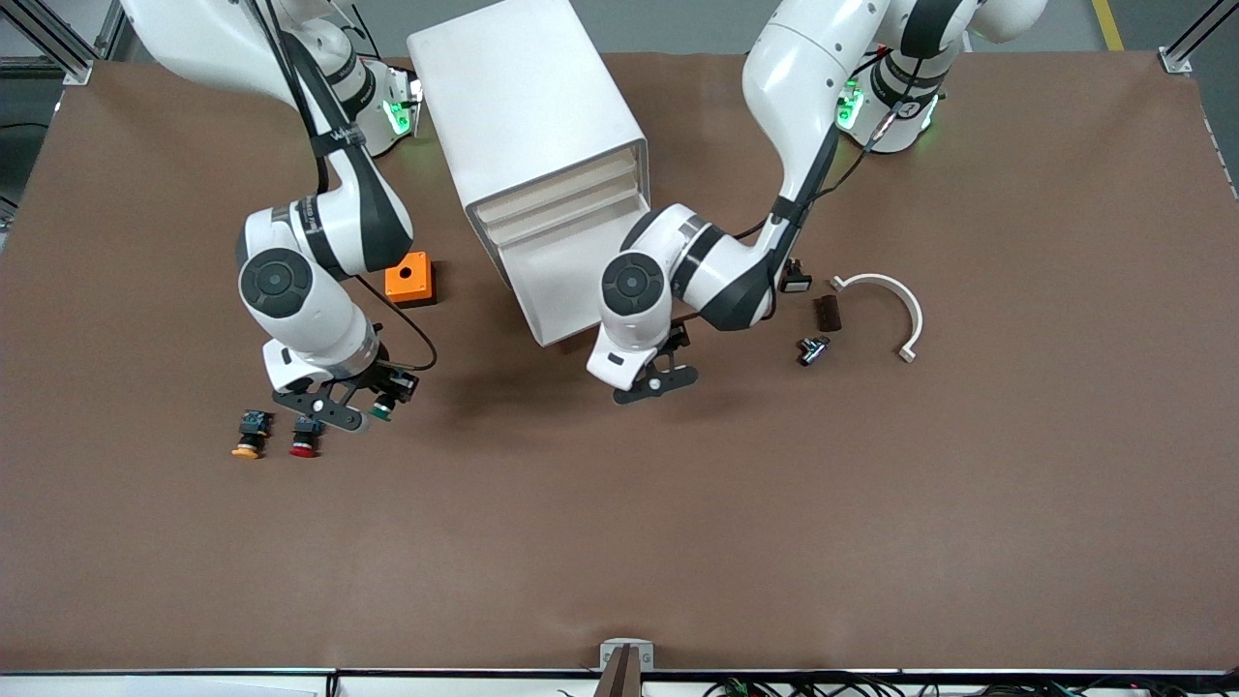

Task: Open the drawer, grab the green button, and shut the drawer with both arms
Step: 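Carry the green button toward the red button while the left gripper reaches the drawer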

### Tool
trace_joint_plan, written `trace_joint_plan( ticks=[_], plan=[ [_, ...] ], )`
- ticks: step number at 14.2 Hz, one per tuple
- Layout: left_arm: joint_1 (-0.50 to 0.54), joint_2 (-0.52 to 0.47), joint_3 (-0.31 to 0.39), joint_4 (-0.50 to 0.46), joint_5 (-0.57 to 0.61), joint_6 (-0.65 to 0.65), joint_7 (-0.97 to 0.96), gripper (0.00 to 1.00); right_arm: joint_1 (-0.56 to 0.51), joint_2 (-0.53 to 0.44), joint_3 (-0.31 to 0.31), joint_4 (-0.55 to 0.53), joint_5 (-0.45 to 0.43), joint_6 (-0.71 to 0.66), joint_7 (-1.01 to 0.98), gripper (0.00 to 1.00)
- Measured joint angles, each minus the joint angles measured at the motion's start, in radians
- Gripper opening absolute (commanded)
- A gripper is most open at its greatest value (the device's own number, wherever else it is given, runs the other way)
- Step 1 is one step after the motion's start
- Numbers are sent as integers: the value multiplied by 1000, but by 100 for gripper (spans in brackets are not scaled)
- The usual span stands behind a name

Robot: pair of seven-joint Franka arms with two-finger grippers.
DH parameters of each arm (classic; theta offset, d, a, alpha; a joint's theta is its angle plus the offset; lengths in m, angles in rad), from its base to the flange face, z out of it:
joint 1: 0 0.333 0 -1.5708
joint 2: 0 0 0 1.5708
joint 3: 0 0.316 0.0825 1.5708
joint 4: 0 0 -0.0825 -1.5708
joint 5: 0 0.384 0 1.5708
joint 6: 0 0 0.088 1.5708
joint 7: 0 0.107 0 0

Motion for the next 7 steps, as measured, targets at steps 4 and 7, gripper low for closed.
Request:
trace_joint_plan(
  ticks=[4, 7],
  plan=[
    [-3, 0, -61, 0, -2, -3, -2, 99, -60, 42, 0, -13, -4, 78, -141, 0],
    [-3, 0, -111, -5, -2, -7, -60, 99, -85, 89, 0, -32, -4, 170, -207, 0]
  ],
)
